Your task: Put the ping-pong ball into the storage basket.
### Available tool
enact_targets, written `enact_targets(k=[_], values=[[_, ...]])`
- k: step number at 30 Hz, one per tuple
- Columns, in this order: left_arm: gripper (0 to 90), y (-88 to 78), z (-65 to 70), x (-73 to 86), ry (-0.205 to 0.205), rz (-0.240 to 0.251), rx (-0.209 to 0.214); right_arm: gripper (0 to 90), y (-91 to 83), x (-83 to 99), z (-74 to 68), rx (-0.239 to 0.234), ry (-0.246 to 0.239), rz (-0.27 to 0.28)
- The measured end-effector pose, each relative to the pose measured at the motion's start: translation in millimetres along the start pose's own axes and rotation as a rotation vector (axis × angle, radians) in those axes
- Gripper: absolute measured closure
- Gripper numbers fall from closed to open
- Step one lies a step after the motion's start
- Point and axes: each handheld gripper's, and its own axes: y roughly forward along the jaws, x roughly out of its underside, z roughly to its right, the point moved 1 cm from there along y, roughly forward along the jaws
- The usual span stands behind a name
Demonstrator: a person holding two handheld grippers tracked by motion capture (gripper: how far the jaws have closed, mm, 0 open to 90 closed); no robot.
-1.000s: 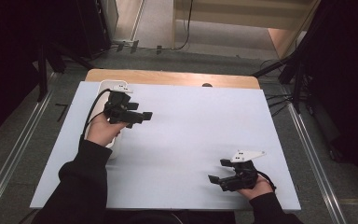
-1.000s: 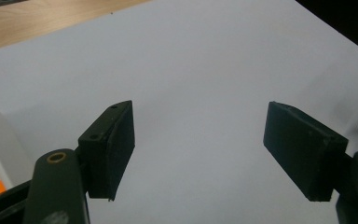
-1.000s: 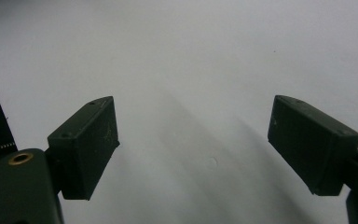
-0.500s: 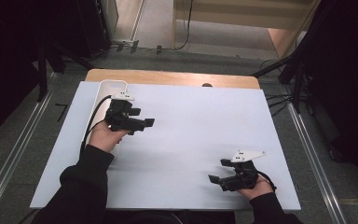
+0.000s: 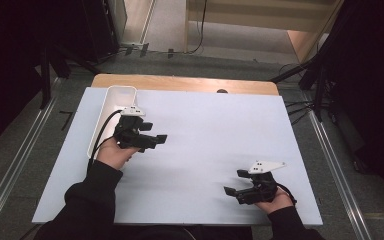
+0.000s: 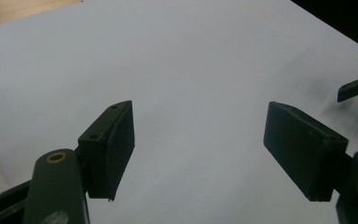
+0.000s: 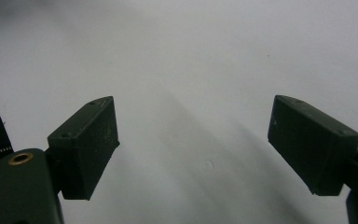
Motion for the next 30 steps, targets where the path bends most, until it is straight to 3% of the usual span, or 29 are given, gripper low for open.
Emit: enact_targets(k=[30], values=[[24.9,4.5,13.2,27.8,0.042,-0.007,0.047,14.6,0.1,0.0,-0.1,0.003,-0.001,0.001]])
